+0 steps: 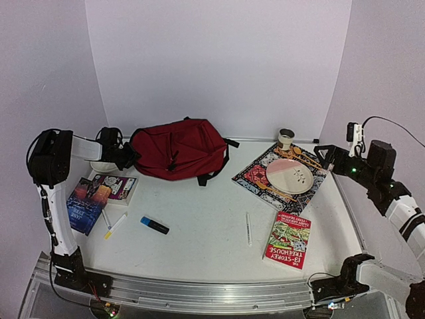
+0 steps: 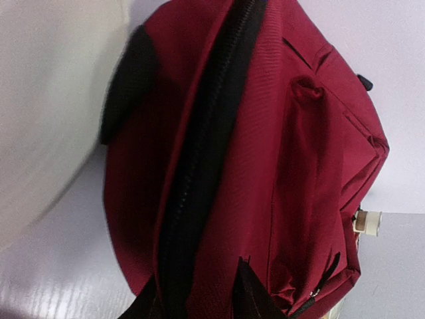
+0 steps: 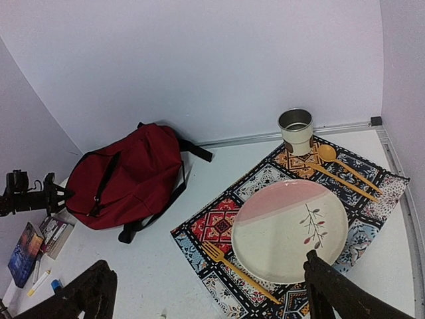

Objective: Pack the student bag
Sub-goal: Pick up the student bag from the corner of the board, then place the student bag at the center of the board, then adjust the student bag at the center of the board.

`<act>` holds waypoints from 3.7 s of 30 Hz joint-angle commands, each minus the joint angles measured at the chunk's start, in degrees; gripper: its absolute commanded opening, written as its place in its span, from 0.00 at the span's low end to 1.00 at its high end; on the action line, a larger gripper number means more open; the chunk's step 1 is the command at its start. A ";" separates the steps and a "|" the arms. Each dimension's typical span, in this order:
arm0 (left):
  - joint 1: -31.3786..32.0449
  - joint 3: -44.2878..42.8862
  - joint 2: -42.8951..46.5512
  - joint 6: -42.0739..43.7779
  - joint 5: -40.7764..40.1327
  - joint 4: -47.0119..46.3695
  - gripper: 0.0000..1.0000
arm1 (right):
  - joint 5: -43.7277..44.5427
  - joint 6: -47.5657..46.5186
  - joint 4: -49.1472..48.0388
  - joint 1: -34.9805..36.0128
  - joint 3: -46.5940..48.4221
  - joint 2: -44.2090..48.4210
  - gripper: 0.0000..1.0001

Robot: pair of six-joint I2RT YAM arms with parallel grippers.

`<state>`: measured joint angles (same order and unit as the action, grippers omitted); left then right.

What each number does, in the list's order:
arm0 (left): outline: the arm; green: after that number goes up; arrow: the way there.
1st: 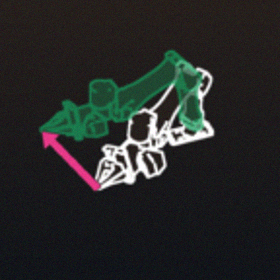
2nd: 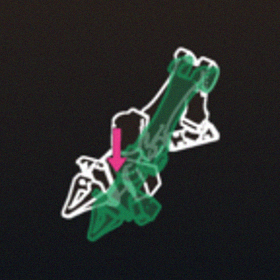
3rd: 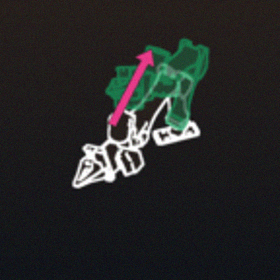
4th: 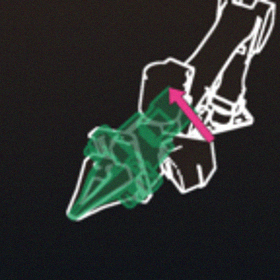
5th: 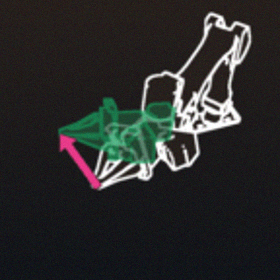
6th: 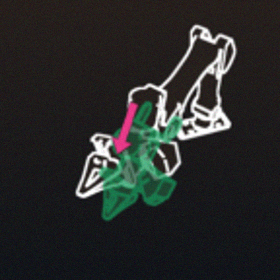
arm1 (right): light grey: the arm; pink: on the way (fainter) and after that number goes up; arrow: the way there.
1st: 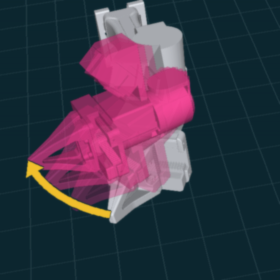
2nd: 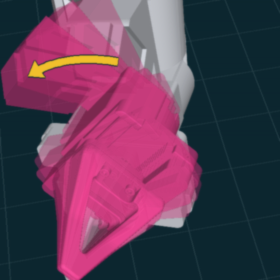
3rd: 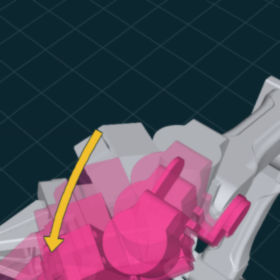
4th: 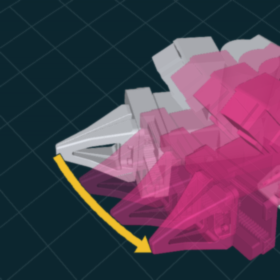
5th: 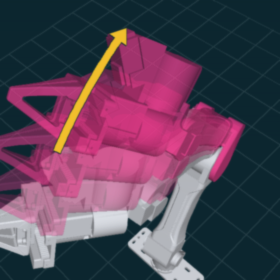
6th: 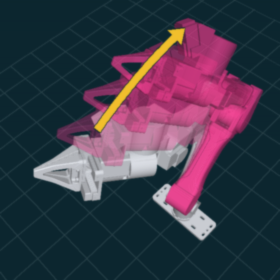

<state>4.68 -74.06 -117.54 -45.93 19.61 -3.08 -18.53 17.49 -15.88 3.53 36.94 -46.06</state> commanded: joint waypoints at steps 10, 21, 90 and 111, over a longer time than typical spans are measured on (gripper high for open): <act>5.03 -1.11 8.90 -9.11 2.24 -3.83 0.00 | -0.37 5.77 -2.13 1.40 0.43 0.48 0.98; 14.18 4.76 17.04 -16.16 -1.42 -3.77 0.00 | -0.81 7.37 -3.14 7.34 0.73 -2.04 0.98; 40.49 32.93 41.42 -17.53 -17.29 10.36 0.83 | 12.79 45.05 -19.62 48.09 16.86 -52.31 0.98; 40.58 35.26 36.02 -16.49 -11.94 4.02 0.83 | 13.33 57.53 -24.82 49.54 27.88 -70.02 0.78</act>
<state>45.32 -38.63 -80.09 -63.22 6.01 3.77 -5.69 72.93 -39.64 53.03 62.89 -114.40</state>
